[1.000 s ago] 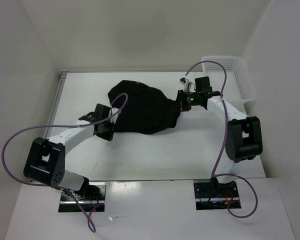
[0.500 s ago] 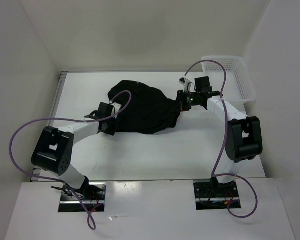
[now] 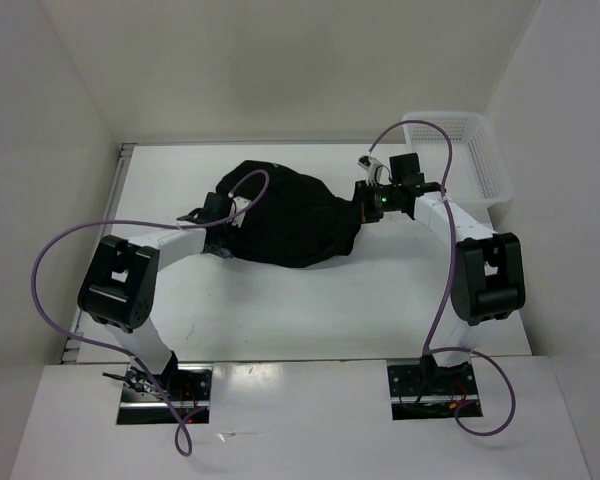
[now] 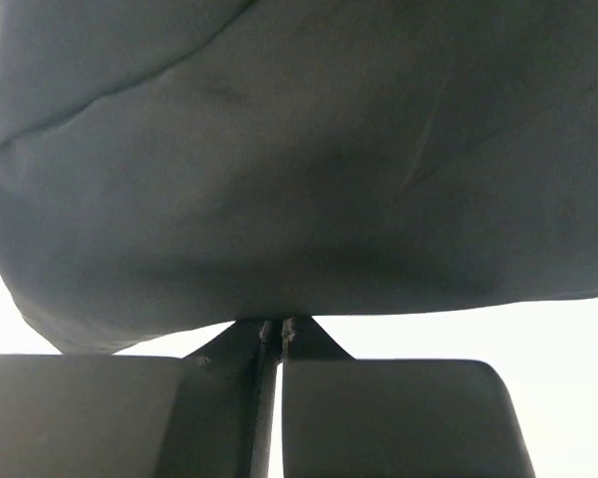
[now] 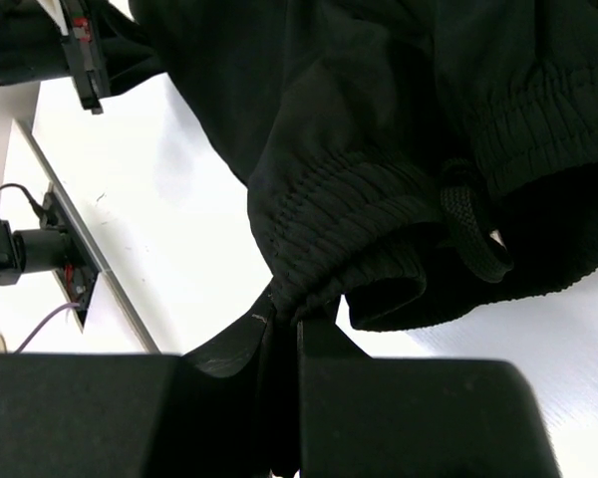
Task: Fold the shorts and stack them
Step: Flatten the shorts out
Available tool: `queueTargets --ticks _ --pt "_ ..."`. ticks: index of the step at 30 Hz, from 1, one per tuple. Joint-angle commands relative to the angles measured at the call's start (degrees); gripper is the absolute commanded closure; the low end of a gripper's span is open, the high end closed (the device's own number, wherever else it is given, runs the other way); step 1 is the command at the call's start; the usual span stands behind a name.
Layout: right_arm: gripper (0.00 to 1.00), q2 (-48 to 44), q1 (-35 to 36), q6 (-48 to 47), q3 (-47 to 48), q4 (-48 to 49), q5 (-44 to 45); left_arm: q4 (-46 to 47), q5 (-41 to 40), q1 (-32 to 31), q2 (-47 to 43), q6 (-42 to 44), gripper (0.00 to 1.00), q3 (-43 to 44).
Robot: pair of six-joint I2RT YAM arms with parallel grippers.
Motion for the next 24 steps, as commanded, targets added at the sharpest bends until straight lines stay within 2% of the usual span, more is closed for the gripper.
queueTargets --ticks 1,3,7,10,11,13,14,16,19,23,24 --pt "1.00 1.22 -0.22 -1.53 3.83 0.27 0.88 -8.40 1.07 0.08 0.14 0.03 1.00 2.31" --pt "1.00 2.54 -0.22 -1.53 7.17 0.27 2.54 -10.68 -0.33 2.52 -1.96 0.03 1.00 6.43" --pt "1.00 5.53 -0.22 -0.65 21.65 0.27 5.17 -16.91 -1.22 7.97 -4.43 0.03 1.00 27.04" --pt "1.00 4.93 -0.22 -3.36 25.30 -2.27 6.49 -21.05 -1.83 9.21 -9.78 0.03 1.00 30.54" --pt "1.00 3.96 -0.22 -6.51 24.25 -4.37 7.46 -22.80 -1.84 9.22 -11.71 0.03 1.00 29.93" --pt "1.00 0.10 -0.22 -10.38 18.73 -7.01 7.47 -25.96 -3.15 7.83 -18.21 0.03 1.00 24.49" --pt "1.00 -2.96 -0.22 -15.19 14.09 -10.25 7.47 -27.20 -3.15 7.81 -22.24 0.03 1.00 22.21" --pt "1.00 -5.79 -0.22 -20.31 9.76 -14.13 6.94 -30.62 -3.15 7.29 -26.04 0.03 1.00 15.88" --pt "1.00 -10.98 0.30 -29.81 2.90 -20.81 9.38 -35.29 0.34 7.28 -33.41 0.03 1.00 9.47" --pt "1.00 -15.73 4.51 -43.76 -5.87 -28.28 16.24 -41.35 5.35 7.28 -37.65 0.03 1.00 3.31" --pt "0.97 -17.65 5.83 -45.63 -7.38 -30.73 17.65 -44.23 6.50 7.28 -37.66 0.03 1.00 2.33"
